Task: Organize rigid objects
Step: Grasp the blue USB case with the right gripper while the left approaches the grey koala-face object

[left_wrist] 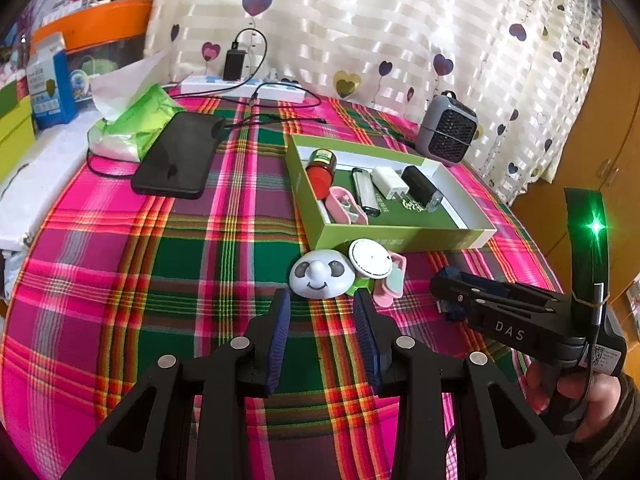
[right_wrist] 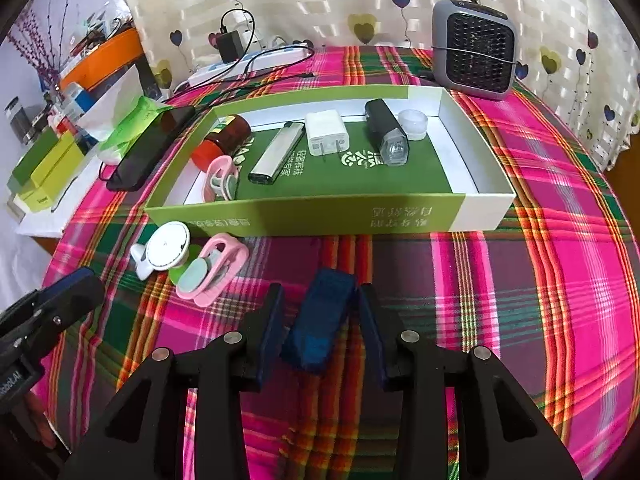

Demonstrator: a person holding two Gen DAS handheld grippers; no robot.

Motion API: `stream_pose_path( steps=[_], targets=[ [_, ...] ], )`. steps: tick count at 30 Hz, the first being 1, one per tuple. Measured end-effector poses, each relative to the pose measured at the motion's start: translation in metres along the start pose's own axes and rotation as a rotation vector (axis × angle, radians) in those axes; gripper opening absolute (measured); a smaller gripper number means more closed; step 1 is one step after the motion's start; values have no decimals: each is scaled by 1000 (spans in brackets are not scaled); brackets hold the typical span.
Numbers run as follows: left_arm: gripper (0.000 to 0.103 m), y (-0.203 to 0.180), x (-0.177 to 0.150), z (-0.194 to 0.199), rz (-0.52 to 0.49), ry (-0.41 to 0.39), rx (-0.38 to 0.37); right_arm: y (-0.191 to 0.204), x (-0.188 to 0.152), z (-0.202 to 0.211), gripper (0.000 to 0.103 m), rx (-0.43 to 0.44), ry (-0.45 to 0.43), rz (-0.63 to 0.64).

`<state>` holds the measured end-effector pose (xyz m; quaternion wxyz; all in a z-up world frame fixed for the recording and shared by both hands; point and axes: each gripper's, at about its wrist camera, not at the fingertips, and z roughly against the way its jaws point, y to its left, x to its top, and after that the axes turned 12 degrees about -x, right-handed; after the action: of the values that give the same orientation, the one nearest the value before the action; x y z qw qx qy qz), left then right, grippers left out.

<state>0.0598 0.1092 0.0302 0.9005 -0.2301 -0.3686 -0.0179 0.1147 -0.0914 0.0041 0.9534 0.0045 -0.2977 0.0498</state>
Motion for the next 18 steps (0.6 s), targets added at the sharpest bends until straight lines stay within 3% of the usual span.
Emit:
stream_pose_path(
  steps=[11,18],
  targets=[
    [32,9,3,-12,22,25,4,-9,3,-4,38,77,0,-66],
    [32,10,7,-22,27,40,-5,-4,4,-4,38,51,-15,-37]
  ],
)
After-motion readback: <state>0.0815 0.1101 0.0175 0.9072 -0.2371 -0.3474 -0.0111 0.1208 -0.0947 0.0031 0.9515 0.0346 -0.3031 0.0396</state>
